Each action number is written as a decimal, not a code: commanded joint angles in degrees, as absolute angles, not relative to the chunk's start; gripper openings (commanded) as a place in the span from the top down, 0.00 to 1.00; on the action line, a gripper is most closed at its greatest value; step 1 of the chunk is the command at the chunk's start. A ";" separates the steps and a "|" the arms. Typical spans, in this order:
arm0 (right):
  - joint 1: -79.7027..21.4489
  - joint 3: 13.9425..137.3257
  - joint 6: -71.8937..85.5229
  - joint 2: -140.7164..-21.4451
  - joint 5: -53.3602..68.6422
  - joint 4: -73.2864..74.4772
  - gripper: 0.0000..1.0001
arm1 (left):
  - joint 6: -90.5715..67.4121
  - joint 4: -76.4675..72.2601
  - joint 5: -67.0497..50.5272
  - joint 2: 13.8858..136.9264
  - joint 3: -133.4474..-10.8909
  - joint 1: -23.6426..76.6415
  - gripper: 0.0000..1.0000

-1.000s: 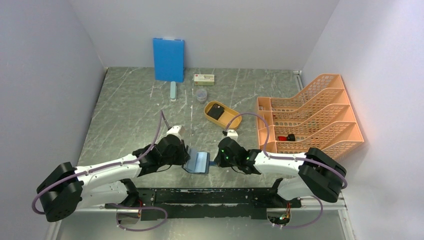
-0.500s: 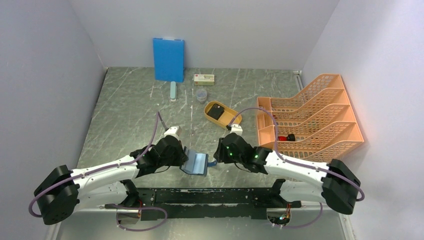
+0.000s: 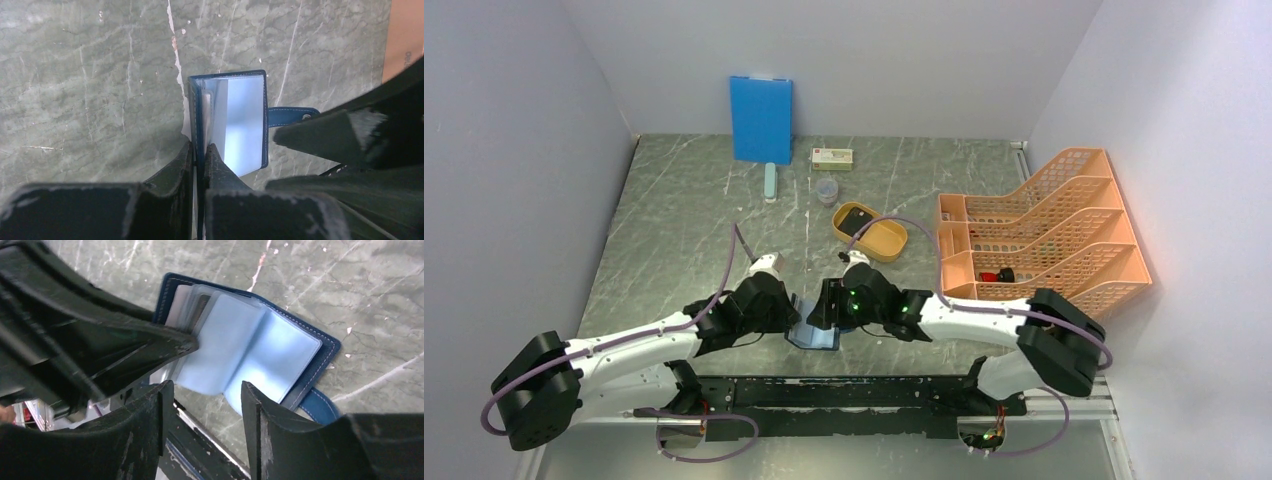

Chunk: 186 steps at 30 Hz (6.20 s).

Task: Put the credit cards into the card holder
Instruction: Open the card holder at the center of the board.

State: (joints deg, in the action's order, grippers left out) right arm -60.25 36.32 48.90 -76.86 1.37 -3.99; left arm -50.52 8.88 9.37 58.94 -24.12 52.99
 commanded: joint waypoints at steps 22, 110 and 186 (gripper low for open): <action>-58.71 32.64 53.62 -92.63 -2.85 -12.37 0.95 | -49.69 10.71 8.26 55.74 -22.04 53.11 0.59; -53.52 16.03 63.83 -83.07 8.78 -35.68 0.71 | -65.23 22.07 17.78 47.86 -14.98 53.16 0.95; -56.86 28.20 51.15 -78.85 0.97 -8.27 0.70 | -53.50 6.27 8.35 59.39 -19.43 53.17 0.68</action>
